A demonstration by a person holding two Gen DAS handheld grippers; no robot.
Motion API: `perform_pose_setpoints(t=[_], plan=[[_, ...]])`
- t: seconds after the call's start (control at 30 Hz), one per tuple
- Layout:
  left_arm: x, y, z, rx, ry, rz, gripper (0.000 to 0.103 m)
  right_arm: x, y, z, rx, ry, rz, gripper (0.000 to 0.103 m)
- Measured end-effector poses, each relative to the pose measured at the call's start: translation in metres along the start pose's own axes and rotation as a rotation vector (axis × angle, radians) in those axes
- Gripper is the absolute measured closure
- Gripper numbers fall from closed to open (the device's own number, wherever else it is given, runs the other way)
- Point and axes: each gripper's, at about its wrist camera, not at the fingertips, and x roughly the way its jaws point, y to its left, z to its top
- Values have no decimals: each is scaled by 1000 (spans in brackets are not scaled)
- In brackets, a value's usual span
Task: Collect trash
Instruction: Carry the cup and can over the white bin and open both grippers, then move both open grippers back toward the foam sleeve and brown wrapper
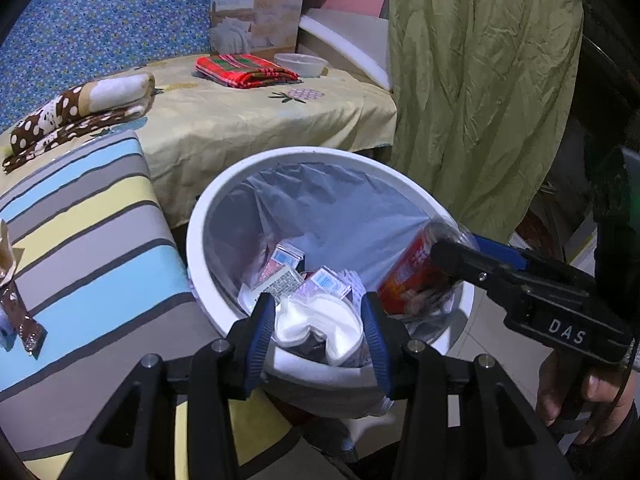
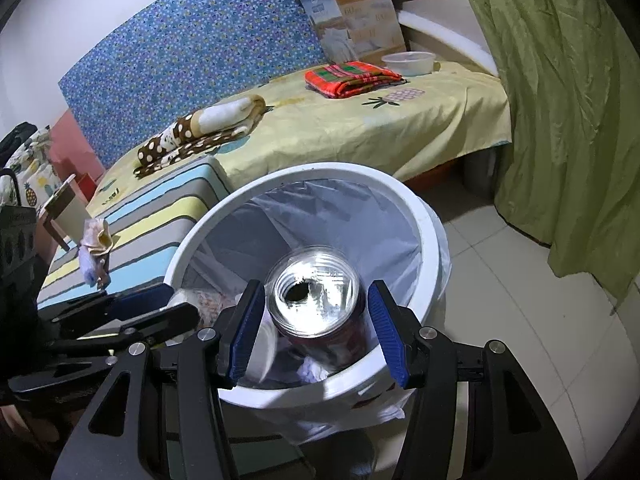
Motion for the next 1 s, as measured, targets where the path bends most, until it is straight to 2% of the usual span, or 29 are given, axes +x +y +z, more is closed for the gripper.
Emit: perform_pose_setpoints(t=[0.07,0.57,1.0], plan=[[0,-1,-2,-2,1,-4,51,-3,0,0,-2,-7,-8,47],[-50,15,-15,-67,-67,-14,50,-27,18,-7,-24,-43,14,45],[-105,47,-48,-141,-135,79,50,-39,68,-15,-118,-50,88,45]])
